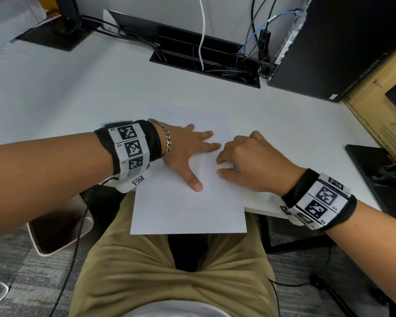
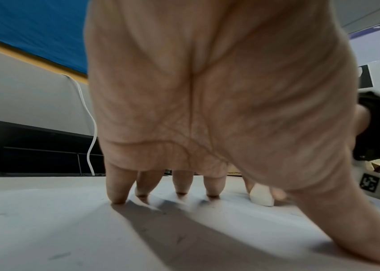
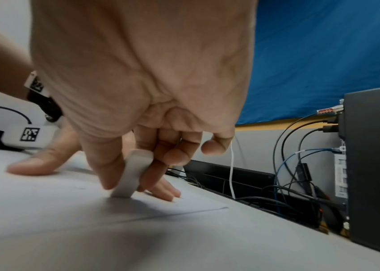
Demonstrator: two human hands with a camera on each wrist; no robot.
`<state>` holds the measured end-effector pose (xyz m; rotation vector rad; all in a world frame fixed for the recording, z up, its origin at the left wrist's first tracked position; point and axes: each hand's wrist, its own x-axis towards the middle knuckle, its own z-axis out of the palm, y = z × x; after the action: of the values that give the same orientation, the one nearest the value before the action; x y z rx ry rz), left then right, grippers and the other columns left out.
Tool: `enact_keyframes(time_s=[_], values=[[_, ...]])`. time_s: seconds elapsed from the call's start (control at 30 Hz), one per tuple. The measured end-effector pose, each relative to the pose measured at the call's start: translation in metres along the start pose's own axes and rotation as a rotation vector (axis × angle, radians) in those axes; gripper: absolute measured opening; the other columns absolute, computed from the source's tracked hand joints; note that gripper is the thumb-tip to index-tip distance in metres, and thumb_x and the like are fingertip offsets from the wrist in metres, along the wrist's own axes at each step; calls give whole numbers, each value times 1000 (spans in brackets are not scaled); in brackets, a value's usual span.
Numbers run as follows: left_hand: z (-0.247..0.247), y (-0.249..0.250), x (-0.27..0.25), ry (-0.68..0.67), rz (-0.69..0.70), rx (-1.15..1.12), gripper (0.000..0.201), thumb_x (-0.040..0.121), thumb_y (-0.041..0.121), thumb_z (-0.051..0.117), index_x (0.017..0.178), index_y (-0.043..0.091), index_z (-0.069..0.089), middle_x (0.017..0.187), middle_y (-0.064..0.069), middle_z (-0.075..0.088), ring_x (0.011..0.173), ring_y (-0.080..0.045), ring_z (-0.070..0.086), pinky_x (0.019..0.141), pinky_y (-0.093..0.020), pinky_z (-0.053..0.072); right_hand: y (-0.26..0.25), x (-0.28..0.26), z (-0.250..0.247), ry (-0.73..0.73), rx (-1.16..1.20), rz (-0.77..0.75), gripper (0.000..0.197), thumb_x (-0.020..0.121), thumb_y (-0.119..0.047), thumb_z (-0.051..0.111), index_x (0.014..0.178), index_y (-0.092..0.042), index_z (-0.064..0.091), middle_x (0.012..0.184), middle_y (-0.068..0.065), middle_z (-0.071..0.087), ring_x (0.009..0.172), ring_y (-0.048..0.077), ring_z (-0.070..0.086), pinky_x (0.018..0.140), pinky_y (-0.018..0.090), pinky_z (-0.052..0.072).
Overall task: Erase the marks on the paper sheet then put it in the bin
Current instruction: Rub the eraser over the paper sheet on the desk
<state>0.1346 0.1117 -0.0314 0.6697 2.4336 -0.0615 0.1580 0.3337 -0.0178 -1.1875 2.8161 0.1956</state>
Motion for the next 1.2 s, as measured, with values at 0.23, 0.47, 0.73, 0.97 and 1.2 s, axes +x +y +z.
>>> enact_keyframes(time_s=[0.23,0.47,0.73,0.97,1.2], values=[[1,-2,2,-7,-7,13,133,61,98,64,160,54,-16,170,18,-24,159,-37,-17,125,-68,11,-13,-7,4,9,-19,-24,30,98,-50,52,108,-29,71,93,-11,63,98,13,52,89,36,33],[-2,1,-2,-6,-10,17,131,65,94,65,161,53,-15,171,17,-23,159,-36,-16,126,-66,11,-3,1,0,49,-26,53,31,97,-50,54,110,-29,72,94,-11,65,99,13,51,87,37,29],[-1,1,-1,-3,-7,21,130,66,94,65,161,53,-14,171,17,-23,159,-36,-15,126,-66,10,-8,1,1,49,-30,22,30,96,-53,53,100,-31,72,84,-14,60,94,10,47,88,37,30],[1,-1,2,3,2,25,132,63,96,63,160,53,-15,171,16,-24,159,-38,-16,126,-65,9,-17,-3,3,66,-59,-34,27,94,-51,53,96,-32,72,83,-13,59,90,12,46,84,38,29],[3,-3,3,5,5,8,132,62,98,63,160,54,-14,171,17,-24,159,-37,-17,126,-66,8,-24,-7,6,87,-84,-81,23,94,-48,56,92,-31,71,79,-13,55,87,11,42,80,36,23]])
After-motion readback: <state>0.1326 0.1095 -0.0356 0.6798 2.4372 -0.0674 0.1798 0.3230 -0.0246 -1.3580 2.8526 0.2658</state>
